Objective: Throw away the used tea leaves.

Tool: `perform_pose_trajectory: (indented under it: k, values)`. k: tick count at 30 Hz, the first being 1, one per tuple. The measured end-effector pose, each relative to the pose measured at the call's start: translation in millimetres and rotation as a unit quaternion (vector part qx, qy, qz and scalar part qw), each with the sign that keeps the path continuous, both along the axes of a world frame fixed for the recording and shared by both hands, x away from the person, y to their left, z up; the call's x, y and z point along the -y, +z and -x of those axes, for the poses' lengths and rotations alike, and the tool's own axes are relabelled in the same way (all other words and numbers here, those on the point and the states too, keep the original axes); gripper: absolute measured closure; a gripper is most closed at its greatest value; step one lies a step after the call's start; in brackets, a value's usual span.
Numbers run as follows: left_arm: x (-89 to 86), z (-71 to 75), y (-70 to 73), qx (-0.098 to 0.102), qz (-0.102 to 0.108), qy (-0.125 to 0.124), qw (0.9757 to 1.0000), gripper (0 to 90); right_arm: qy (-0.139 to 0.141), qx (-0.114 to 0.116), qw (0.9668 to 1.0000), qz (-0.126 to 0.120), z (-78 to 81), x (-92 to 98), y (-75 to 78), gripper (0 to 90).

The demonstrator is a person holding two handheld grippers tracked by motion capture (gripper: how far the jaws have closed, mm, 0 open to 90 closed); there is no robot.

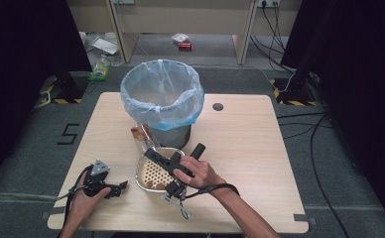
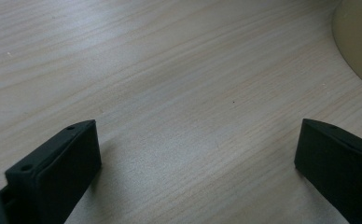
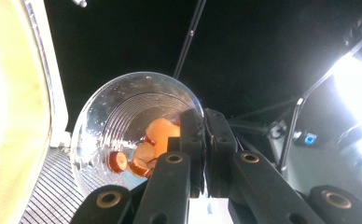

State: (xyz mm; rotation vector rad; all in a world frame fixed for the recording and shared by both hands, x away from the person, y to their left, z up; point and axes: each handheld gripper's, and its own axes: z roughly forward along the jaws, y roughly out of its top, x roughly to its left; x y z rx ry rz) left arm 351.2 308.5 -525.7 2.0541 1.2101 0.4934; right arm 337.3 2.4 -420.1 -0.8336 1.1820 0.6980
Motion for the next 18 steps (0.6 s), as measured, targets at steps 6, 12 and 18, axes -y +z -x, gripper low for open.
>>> perform_pose_trajectory:
  k: [6, 12, 18]
  values:
    - [0.0, 0.0, 0.0, 0.0, 0.001, 0.0, 1.0, 0.0, -0.002, -0.019, 0.9991, -0.039, 1.2, 9.0, 13.6, 88.5]
    - [0.0, -0.1, 0.0, 0.0, 0.001, 0.0, 1.0, 0.0, -0.011, -0.018, 0.9989, -0.041, 0.8, 13.5, 15.9, 88.5]
    - [0.0, 0.0, 0.0, 0.0, 0.0, 0.0, 1.0, 0.0, -0.011, -0.016, 0.9993, -0.033, 3.3, 11.0, 8.1, 88.4]
